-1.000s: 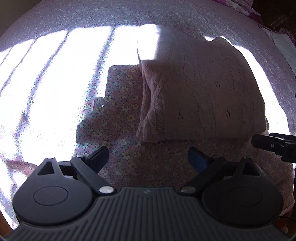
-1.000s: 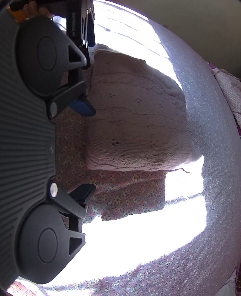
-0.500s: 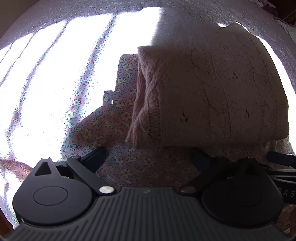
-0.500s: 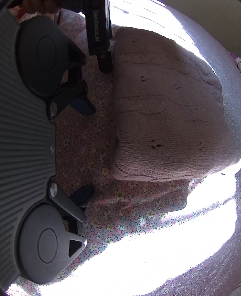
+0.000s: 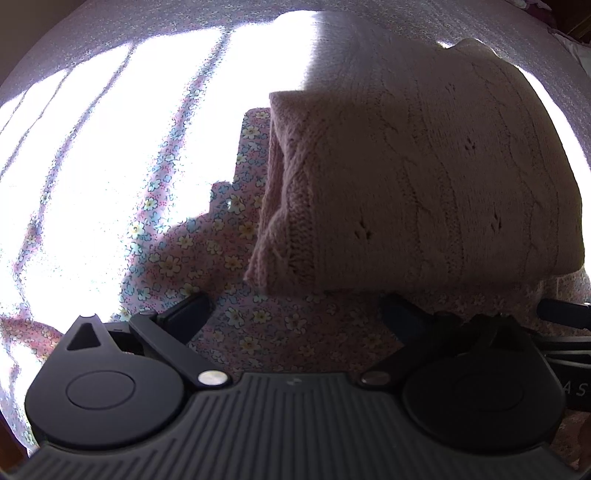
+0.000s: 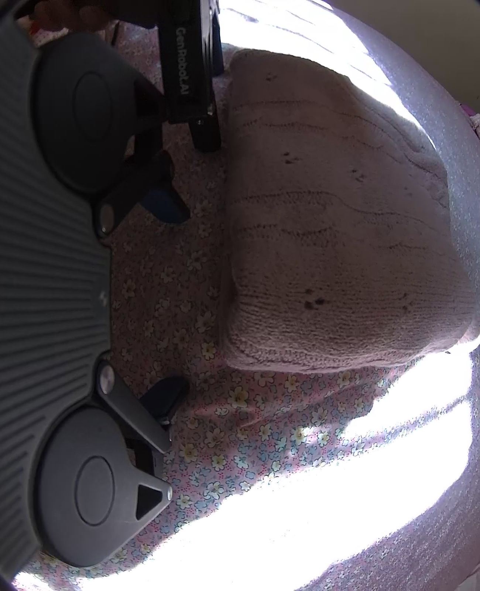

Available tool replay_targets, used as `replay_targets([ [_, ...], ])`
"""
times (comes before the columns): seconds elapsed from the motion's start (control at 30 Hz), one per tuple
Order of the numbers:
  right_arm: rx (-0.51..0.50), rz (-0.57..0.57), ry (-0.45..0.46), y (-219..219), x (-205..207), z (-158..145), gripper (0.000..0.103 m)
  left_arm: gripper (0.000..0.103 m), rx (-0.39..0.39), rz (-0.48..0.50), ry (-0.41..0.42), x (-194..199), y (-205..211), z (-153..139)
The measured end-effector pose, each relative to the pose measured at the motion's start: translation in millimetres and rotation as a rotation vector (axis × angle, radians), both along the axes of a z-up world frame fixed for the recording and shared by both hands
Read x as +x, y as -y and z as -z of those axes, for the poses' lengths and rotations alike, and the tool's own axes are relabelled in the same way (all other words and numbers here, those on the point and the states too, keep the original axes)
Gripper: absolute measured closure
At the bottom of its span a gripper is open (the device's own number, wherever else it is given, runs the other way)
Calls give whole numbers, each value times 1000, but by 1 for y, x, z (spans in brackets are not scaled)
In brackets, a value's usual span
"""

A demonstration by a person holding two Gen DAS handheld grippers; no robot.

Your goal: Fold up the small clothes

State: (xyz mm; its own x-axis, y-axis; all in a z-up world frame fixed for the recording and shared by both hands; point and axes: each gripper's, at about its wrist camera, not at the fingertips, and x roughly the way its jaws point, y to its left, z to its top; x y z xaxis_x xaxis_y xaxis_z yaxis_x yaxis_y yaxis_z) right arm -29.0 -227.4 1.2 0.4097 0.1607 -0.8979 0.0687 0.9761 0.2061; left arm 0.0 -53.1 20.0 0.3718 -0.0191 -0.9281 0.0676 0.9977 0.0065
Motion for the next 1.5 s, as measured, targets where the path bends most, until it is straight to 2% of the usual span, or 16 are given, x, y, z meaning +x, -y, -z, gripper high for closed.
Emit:
replay_targets([
  [1.5, -16, 16, -15, 0, 5, 2, 8, 0, -1, -6, -7, 2, -6, 3],
])
